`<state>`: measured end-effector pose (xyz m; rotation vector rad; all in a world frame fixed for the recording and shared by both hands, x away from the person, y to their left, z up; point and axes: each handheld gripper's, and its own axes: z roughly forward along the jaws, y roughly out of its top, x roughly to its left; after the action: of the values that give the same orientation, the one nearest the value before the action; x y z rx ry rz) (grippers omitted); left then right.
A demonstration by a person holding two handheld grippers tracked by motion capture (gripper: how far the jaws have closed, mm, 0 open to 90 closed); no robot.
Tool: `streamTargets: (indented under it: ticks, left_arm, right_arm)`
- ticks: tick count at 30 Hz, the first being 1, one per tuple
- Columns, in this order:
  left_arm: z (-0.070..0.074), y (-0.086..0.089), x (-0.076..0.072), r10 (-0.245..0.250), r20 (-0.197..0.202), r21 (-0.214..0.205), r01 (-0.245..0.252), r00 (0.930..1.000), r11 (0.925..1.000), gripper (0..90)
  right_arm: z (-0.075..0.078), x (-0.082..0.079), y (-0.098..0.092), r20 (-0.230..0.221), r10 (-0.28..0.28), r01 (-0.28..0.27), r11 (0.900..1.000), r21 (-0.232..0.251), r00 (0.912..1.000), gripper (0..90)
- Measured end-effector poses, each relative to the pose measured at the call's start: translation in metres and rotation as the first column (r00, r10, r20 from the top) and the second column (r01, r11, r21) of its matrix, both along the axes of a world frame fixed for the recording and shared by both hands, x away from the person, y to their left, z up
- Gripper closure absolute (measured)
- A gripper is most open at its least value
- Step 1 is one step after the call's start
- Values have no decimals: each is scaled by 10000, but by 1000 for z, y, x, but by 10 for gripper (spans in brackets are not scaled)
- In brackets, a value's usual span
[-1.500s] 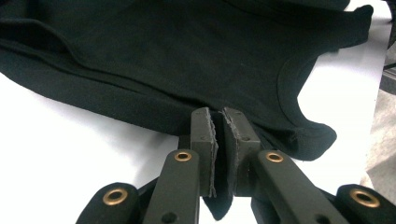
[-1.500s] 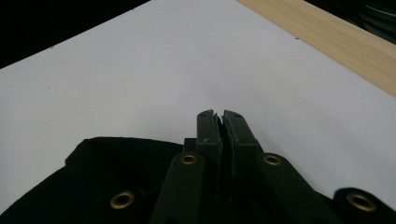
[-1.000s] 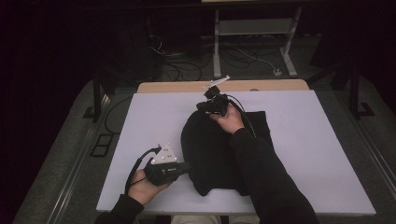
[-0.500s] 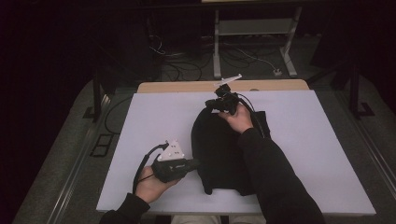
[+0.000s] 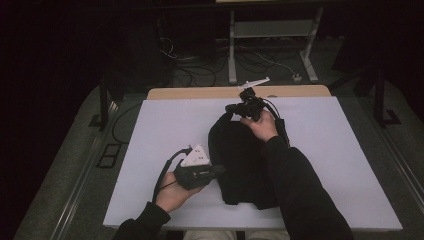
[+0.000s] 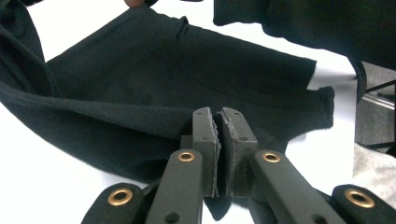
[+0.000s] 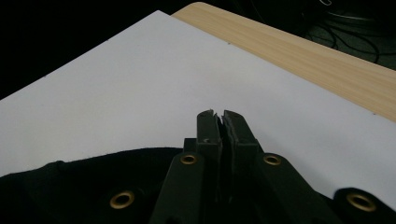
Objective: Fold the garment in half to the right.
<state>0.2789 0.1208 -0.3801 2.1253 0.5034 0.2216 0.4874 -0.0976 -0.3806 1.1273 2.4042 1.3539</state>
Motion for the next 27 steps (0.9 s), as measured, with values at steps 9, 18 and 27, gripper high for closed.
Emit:
streamTargets:
  ticks: [9,18,27]
  left_arm:
    - [2,-18,3,-273,54,-86,274,9996,9996,832]
    - [3,-31,6,-438,38,-199,439,9990,9988,831]
    - [1,-52,5,-851,-59,-260,849,9964,9960,832]
  right_arm:
    - [1,-2,-20,-46,-257,257,9997,60,9997,843]
    - [1,-2,-40,-24,-419,420,9990,138,9991,843]
    - [-1,-2,-52,-19,-604,604,9982,28,9982,843]
